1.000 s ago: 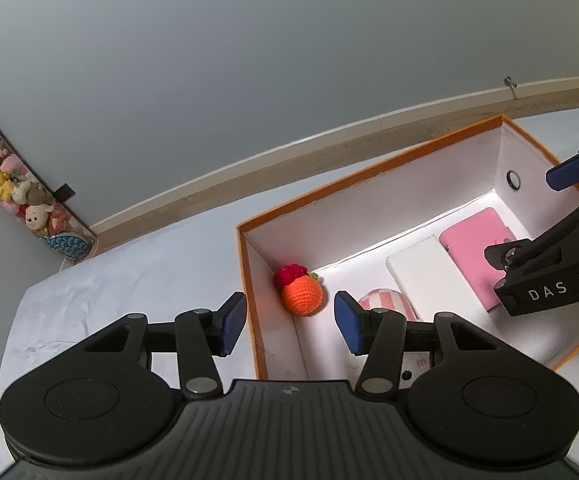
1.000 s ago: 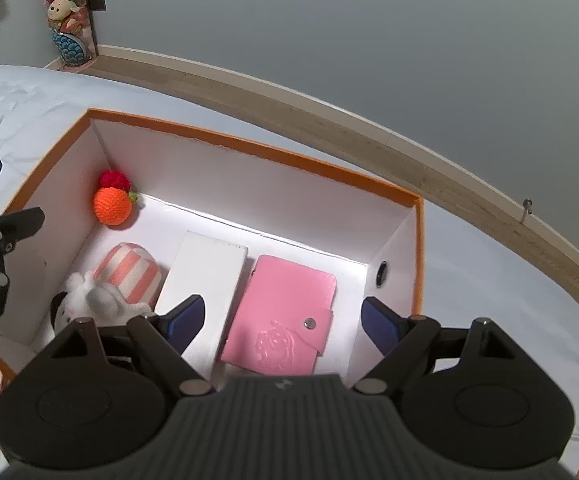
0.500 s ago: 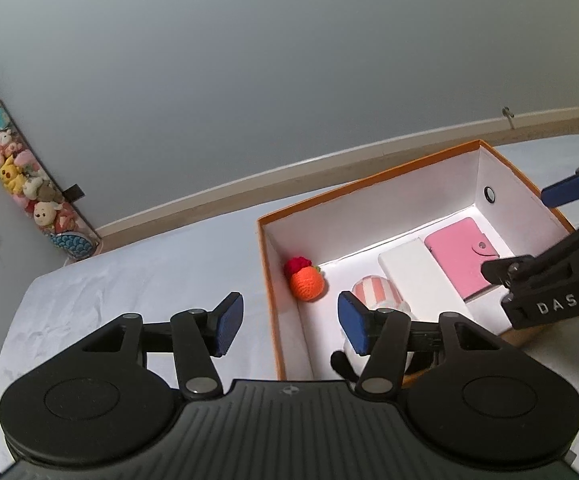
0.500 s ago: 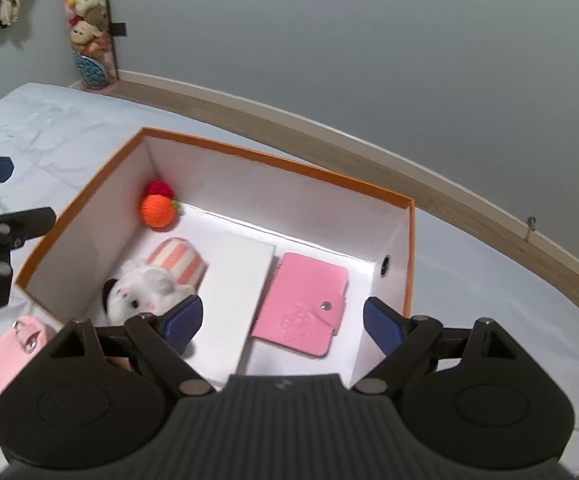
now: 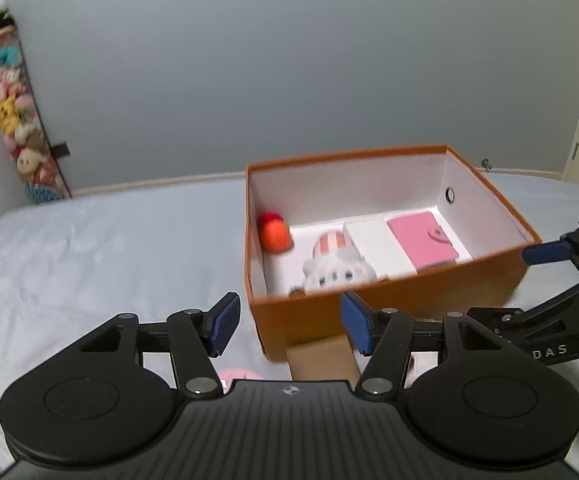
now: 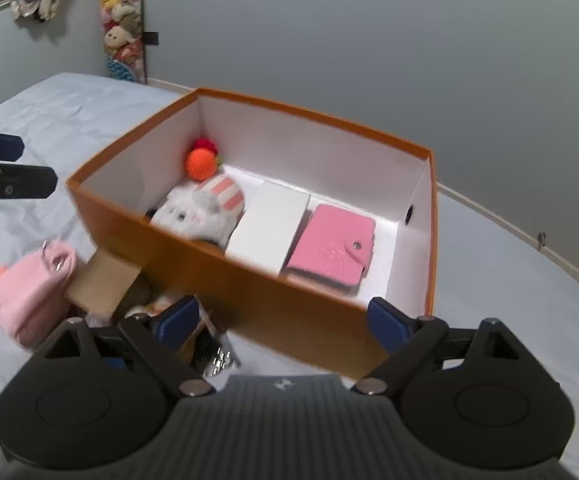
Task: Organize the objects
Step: 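Withdraw both grippers from the shoebox toward the items on the bed, then grasp the dark photo-card box with the left gripper while the right grasps the black gift box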
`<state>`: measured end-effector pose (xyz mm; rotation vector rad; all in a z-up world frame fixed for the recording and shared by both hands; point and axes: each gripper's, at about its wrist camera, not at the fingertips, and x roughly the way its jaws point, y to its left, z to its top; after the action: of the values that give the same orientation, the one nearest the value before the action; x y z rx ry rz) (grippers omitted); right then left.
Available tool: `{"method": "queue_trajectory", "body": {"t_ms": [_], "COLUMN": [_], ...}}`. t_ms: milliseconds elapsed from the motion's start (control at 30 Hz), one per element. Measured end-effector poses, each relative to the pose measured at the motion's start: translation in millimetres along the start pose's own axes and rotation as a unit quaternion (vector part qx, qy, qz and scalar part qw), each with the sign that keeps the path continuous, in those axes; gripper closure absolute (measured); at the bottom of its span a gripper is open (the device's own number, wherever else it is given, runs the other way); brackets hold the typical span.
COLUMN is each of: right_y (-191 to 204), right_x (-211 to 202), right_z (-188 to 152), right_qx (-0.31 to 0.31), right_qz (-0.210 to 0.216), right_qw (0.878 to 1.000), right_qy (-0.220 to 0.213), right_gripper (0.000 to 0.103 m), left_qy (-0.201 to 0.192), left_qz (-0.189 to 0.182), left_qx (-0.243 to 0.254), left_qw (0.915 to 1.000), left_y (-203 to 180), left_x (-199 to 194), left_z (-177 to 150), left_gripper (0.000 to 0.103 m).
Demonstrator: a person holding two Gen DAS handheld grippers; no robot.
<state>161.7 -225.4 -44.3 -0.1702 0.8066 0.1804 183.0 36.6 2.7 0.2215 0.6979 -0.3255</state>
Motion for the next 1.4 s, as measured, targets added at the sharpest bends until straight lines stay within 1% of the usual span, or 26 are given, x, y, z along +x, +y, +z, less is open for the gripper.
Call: {"method": "queue_trajectory", "body": {"t_ms": [233, 433, 533, 633, 833, 867, 1000, 1067, 1200, 1300, 1400], "right_y": [10.9, 11.4, 8.3, 10.4, 28.6, 32.1, 40.4, 43.9, 47.5, 48.5, 49.3], "right_x": [-13.9, -22.2, -24.9, -25.7, -29.5, -30.2, -28.3, -24.9, -14.7, -9.4, -5.2], "right_z": [-34.8, -63.5, -77.4, -90.2, -112.8, -115.8, -122.9, -125.3, -129.1, -129.1, -128.9], "right_qx": [-0.012, 0.017, 0.041, 0.051, 0.019, 0.013, 0.006, 0.007, 0.007, 0.009, 0.010], "right_qz": [0.010, 0.024, 0.029, 0.033, 0.046, 0.048, 0.049, 0.049, 0.042, 0.043, 0.042], "right_qw": [0.999, 0.998, 0.998, 0.997, 0.997, 0.997, 0.998, 0.998, 0.999, 0.999, 0.999], "right_qy": [-0.038, -0.048, -0.050, -0.046, -0.052, -0.052, -0.050, -0.044, -0.033, -0.029, -0.026], "right_gripper": [0.012, 0.011, 0.011, 0.011, 0.012, 0.012, 0.012, 0.012, 0.012, 0.012, 0.012], "left_qy": [0.012, 0.016, 0.007, 0.004, 0.011, 0.013, 0.014, 0.016, 0.020, 0.025, 0.025], "left_qz": [-0.005, 0.004, -0.012, -0.028, -0.062, -0.067, -0.066, -0.068, -0.061, -0.064, -0.065], "left_qx": [-0.036, -0.065, -0.077, -0.080, -0.074, -0.071, -0.063, -0.070, -0.074, -0.086, -0.093], "left_qw": [0.9993, 0.9978, 0.9970, 0.9964, 0.9953, 0.9951, 0.9957, 0.9951, 0.9952, 0.9940, 0.9932], "left_y": [9.1, 15.2, 9.5, -2.3, -26.7, -28.8, -34.3, -33.6, -32.6, -30.8, -31.8], "left_x": [-2.5, -8.6, -17.6, -23.3, -21.1, -19.5, -13.1, -9.6, 0.3, 6.5, 11.1], "left_z": [-42.7, -70.8, -84.5, -99.3, -124.9, -127.1, -131.6, -132.0, -131.1, -131.1, -130.2], "left_gripper": [0.035, 0.035, 0.035, 0.035, 0.034, 0.034, 0.034, 0.034, 0.034, 0.034, 0.038]}}
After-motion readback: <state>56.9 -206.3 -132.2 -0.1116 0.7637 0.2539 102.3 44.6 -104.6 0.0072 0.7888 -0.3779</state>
